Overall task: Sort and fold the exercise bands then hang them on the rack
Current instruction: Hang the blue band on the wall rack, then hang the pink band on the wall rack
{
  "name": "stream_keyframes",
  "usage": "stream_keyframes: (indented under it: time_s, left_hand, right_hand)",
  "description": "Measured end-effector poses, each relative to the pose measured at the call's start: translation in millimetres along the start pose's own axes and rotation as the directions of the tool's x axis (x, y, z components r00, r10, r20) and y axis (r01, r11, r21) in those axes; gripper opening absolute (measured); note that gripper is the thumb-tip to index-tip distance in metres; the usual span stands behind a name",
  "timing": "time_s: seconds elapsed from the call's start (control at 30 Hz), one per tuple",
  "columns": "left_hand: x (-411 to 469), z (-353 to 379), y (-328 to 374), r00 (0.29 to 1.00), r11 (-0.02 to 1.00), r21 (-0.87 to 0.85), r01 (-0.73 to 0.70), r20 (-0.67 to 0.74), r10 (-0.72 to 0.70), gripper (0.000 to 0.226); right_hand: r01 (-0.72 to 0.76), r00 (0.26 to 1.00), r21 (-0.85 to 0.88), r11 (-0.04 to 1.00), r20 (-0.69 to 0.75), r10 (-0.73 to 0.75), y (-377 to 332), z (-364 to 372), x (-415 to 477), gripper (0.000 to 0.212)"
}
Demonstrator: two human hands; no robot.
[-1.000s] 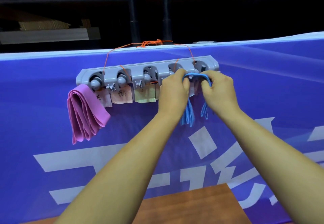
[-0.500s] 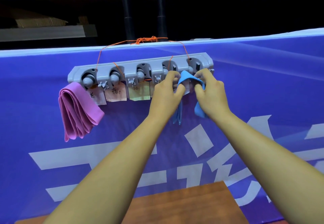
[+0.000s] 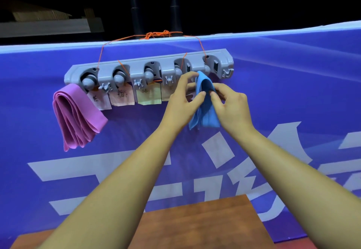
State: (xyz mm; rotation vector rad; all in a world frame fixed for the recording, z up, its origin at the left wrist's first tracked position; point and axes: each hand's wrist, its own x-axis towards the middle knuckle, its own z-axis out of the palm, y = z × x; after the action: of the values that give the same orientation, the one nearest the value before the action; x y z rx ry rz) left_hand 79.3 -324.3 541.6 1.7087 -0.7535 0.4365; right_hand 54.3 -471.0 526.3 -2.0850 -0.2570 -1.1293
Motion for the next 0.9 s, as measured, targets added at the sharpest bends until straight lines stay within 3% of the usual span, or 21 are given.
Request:
stream_keyframes:
  time_s: [0.13,0.3,0.43,0.63,0.77,0.9]
  left_hand:
    - [1.5,1.0,-4.3,1.000,1.000,-0.006,0.009,-0.020,-0.009,0.037]
    - [-1.8,1.2,-6.5,1.000,1.000,0.004,0.006,-0.027,-0.006,0.040]
    - [-11.9,-3.3,-10.5,1.000,1.000,-0.016,-0.001,-0.009,0.001,0.043]
    - [-85.1,-4.9,-56.1,0.963,0.964,-0.007,0.267,-0.046,-0.267,0.032]
    - [-157.2,6.9,-100.3,0.876,0.871,0.096,0.482,-0.059,-0.479,0.016]
    - [-250.5,25.0,-152.2,0.685,0.669,0.265,0.694,0.043,-0.727,0.005]
  right_hand:
    - [0.026,0.999,0.005,1.000,0.028,-0.026,-3.8,3.9,-3.7,0.025]
    - [-0.128,0.990,0.220,0.967,0.089,0.111,-10.0,3.0,-4.1,0.026]
    - [-0.178,0.980,0.260,0.949,0.131,0.148,-5.3,-4.0,-10.8,0.032]
    - [-0.364,0.926,0.188,0.912,0.179,0.333,31.3,-6.2,-87.4,0.035]
    - [-0.535,0.815,0.053,0.843,0.296,0.498,71.3,13.6,-168.4,0.043]
    - [-0.572,0.664,-0.179,0.801,0.472,0.580,103.7,29.3,-257.6,0.039]
